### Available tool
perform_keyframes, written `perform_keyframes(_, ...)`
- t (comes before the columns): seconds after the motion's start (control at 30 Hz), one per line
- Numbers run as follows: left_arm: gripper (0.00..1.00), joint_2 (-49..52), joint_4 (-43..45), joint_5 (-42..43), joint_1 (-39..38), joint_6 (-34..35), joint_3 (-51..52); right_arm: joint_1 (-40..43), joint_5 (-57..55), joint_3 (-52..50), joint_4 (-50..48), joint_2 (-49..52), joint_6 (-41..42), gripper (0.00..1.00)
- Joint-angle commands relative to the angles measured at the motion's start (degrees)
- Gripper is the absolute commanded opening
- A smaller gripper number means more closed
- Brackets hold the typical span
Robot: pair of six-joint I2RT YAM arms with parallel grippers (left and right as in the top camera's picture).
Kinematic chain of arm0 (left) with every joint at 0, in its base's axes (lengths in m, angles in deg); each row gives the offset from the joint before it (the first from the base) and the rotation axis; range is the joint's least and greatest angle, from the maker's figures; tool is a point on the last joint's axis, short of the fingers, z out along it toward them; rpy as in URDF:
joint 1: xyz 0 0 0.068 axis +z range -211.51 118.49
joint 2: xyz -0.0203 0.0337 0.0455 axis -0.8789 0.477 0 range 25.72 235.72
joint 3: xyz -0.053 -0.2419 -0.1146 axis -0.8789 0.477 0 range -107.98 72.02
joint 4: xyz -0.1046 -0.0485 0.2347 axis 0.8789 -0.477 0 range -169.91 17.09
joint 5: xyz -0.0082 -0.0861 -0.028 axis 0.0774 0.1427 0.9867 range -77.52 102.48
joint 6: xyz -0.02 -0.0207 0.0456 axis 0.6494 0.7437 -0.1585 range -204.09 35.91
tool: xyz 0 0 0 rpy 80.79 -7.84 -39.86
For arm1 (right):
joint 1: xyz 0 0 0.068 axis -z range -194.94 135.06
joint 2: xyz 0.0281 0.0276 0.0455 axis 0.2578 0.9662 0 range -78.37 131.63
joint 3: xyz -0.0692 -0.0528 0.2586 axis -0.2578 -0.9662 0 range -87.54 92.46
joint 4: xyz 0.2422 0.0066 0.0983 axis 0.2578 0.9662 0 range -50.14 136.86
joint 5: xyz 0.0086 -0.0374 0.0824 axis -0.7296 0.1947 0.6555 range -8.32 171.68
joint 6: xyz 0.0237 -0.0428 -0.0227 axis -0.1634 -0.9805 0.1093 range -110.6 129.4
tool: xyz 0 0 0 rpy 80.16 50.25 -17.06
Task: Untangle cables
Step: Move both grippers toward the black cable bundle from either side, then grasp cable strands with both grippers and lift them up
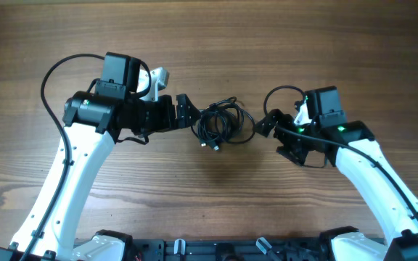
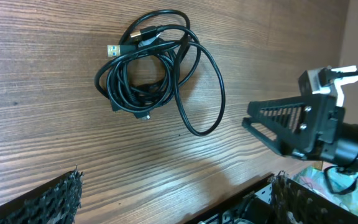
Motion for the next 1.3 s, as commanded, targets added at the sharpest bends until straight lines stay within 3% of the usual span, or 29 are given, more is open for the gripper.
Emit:
perform_keyframes(0.0,1.00,0.39,0.17,-0.11,-0.59,0.96,-0.68,-3.21,-1.42,-1.20,-2.25,0.48,0.42,1.00)
perform_keyframes(0.17,1.00,0.39,0.13,-0.13,-0.59,0.94,-0.68,-5.20,-5.22,-1.22,-5.77,3.61,4.83,0.99)
perform_keyframes(0.3,1.00,0.39,0.37,-0.15,-0.59,0.92,-0.68,-6.05,3.89,-1.22,-14.53,9.25,4.96,0.87)
perform_keyframes(0.37,1.00,0.39,0.37,-0.15,-0.59,0.92,-0.68,-6.05,4.59,-1.22,-16.87,11.78,6.93,0.64)
perform_keyframes(0.43,1.00,0.39,0.35,-0.15,-0.59,0.92,-0.68,-6.05,8.85,-1.22,-20.83,13.57,6.36,0.52)
perform_keyframes(0.53,1.00,0.39,0.37,-0.17,-0.59,0.92,-0.68,-6.05,15.12,-1.20,-25.81,13.92,6.40,0.04)
perform_keyframes(0.63,1.00,0.39,0.35,-3.15,-0.59,0.94,-0.68,-6.05,28.92,-0.79,-39.10,12.96,7.43,0.04)
perform_keyframes(0.73,1.00,0.42,0.35,-3.13,-0.59,0.94,-0.68,-6.05,39.04,0.09,-53.90,10.60,15.39,0.04)
perform_keyframes(0.83,1.00,0.42,0.35,-3.13,-0.59,0.94,-0.66,-6.05,42.29,0.09,-72.46,7.34,29.00,0.05)
perform_keyframes(1.0,1.00,1.38,0.61,-3.15,-0.57,0.94,-0.66,-6.05,43.65,0.28,-93.29,3.06,43.19,0.05)
perform_keyframes(1.2,1.00,4.52,0.57,-3.10,-0.57,0.92,-0.66,-6.01,42.88,3.61,-93.31,0.50,43.60,0.05)
perform_keyframes(1.27,1.00,4.50,0.59,-3.10,-0.33,0.94,-0.66,-5.25,42.32,3.61,-89.66,0.50,39.63,0.05)
